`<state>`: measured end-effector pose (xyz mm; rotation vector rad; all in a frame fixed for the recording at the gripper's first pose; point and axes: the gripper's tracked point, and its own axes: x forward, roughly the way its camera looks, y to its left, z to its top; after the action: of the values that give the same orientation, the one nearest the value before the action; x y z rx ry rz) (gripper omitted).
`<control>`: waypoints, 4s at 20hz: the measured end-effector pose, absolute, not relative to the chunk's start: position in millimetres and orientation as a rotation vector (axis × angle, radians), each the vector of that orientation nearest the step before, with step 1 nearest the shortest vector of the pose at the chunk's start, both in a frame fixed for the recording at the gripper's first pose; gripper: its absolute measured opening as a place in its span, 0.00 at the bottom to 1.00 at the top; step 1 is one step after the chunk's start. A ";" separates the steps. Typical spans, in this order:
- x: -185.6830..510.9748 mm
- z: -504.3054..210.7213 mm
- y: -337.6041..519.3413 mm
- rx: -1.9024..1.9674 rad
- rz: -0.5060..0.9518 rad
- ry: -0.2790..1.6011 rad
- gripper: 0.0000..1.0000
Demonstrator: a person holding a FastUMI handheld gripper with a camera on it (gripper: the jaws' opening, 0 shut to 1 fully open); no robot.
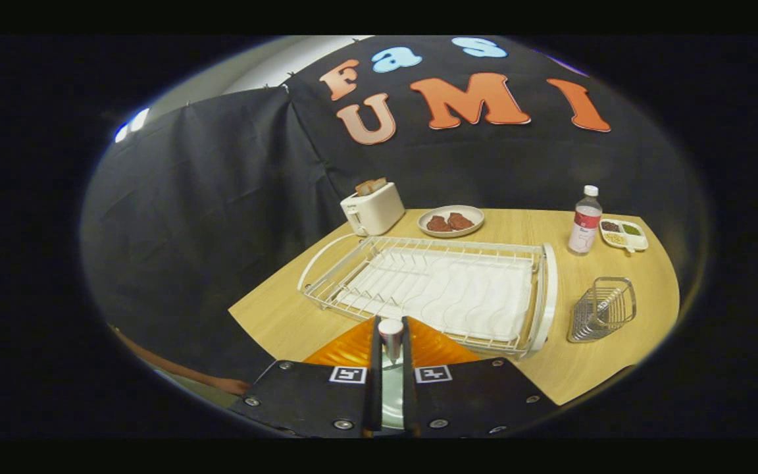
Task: Take the plate from the dish rack, then take the spoon from the basket and place it into the plate.
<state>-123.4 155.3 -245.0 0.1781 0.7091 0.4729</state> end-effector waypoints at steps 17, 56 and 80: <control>-131.0 -280.4 141.7 0.160 0.455 0.735 0.12; -139.2 -281.8 39.7 0.293 0.199 0.797 0.61; -54.8 14.8 -24.0 0.055 0.042 -0.069 0.98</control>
<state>-54.8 -24.0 14.8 0.0546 -0.0689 0.0425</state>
